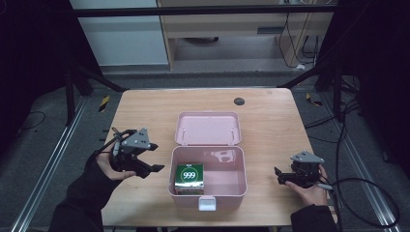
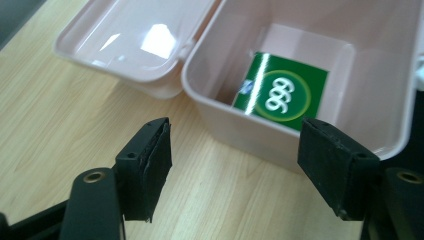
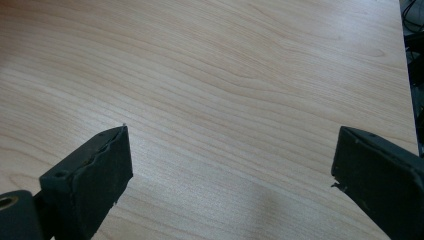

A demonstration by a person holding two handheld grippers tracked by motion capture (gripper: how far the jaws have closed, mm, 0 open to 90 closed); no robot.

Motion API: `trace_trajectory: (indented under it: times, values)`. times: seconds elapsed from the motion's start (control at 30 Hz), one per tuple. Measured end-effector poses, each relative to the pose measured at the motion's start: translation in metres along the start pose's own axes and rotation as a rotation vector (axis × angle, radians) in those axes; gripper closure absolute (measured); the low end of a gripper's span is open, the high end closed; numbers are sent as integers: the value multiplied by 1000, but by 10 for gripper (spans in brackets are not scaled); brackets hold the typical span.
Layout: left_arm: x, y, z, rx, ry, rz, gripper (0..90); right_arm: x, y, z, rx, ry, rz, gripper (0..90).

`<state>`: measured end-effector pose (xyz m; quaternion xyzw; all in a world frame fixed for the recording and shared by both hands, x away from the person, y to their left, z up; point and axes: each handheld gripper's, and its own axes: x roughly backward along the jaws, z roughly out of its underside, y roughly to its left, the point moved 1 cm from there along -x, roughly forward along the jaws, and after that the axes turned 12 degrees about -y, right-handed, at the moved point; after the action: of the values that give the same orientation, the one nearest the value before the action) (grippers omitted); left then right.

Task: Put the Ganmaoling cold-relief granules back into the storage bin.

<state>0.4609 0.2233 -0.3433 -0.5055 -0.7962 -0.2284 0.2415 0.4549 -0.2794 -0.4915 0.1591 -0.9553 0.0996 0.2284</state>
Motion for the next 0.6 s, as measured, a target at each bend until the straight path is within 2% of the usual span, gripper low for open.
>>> trace_trajectory:
  times: [0.17, 0.27, 0.43, 0.6]
  values:
    - [1, 3, 27, 81, -41, -71, 283, 1, 0, 0, -5, -5, 1, 31]
    - [-2, 7, 43, 149, -71, -112, 269, 1, 0, 0, -3, -1, 8, 33]
    - [-9, 11, 66, 227, -96, -200, 260, 0, 1, 2, 2, 3, 10, 35]
    - [-14, 15, 92, 325, -162, -281, 241, 1, 1, 3, 1, 0, 17, 34]
